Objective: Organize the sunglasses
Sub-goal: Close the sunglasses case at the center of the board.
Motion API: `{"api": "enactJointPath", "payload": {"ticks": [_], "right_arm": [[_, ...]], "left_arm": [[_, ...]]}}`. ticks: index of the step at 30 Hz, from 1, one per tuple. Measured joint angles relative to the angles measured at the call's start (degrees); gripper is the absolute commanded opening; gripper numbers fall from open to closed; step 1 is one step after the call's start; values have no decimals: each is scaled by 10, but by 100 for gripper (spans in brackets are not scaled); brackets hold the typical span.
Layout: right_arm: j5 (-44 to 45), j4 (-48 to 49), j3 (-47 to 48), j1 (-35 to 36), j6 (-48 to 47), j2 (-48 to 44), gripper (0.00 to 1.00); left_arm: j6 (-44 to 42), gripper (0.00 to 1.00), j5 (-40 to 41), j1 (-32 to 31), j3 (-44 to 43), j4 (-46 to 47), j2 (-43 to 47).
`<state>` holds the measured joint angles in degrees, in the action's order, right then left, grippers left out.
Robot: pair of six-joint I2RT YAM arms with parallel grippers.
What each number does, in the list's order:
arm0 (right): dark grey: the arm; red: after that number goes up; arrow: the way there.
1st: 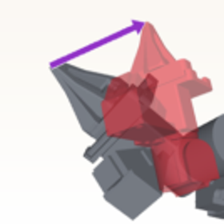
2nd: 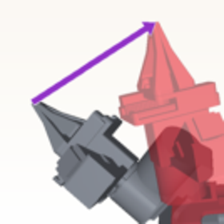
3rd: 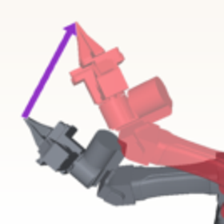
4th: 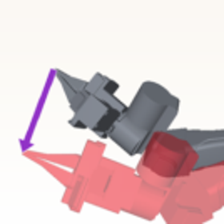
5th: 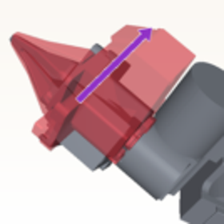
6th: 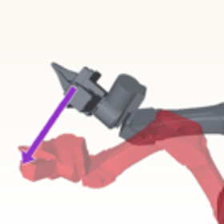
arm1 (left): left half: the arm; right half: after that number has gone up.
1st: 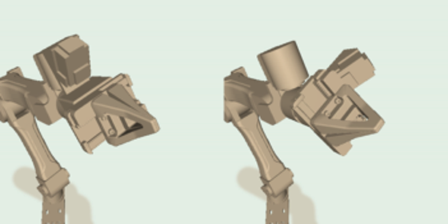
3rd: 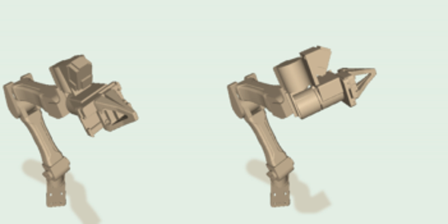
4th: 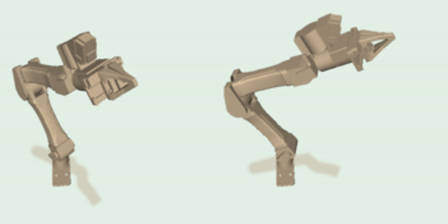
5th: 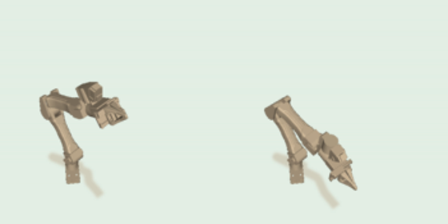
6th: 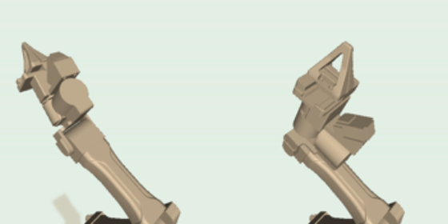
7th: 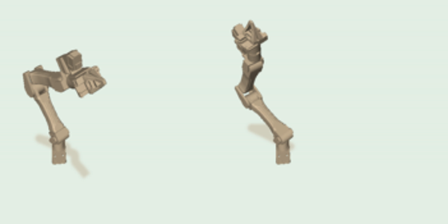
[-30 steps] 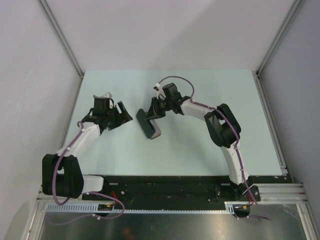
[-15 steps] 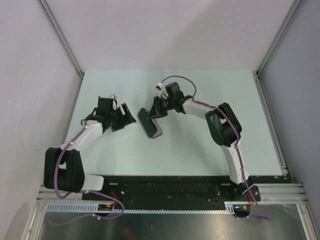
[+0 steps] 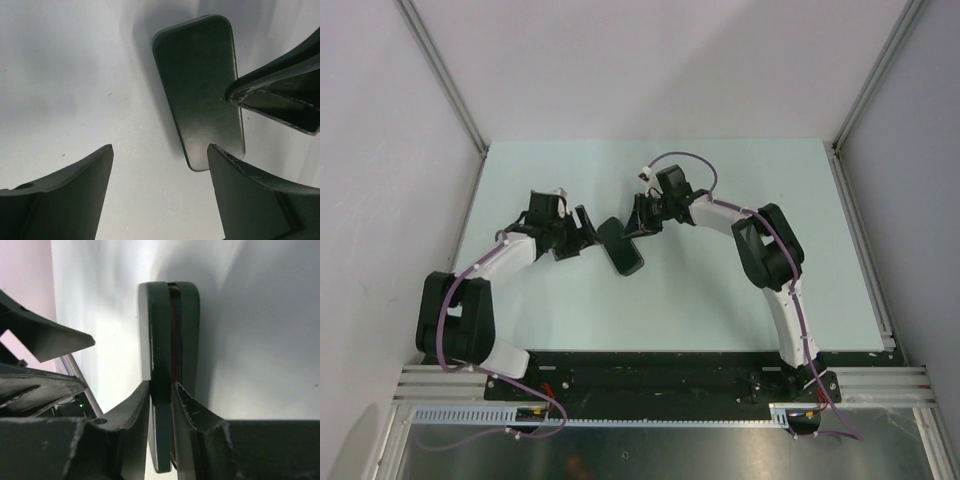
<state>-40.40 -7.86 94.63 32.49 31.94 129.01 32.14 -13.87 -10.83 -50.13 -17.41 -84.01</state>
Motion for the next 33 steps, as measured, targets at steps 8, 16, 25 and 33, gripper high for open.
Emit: {"api": "enactJointPath", "payload": {"ticks": [8, 16, 25, 33], "right_arm": [[40, -31, 0, -12, -19, 21, 31], [54, -38, 0, -12, -23, 20, 43], [107, -65, -7, -7, -37, 0, 50], [167, -93, -38, -1, -46, -44, 55]], "left_arm": [[9, 82, -6, -14, -20, 21, -52], [10, 82, -9, -24, -35, 29, -71], [10, 82, -9, -34, -44, 33, -88], [10, 82, -8, -41, -46, 33, -96]]}}
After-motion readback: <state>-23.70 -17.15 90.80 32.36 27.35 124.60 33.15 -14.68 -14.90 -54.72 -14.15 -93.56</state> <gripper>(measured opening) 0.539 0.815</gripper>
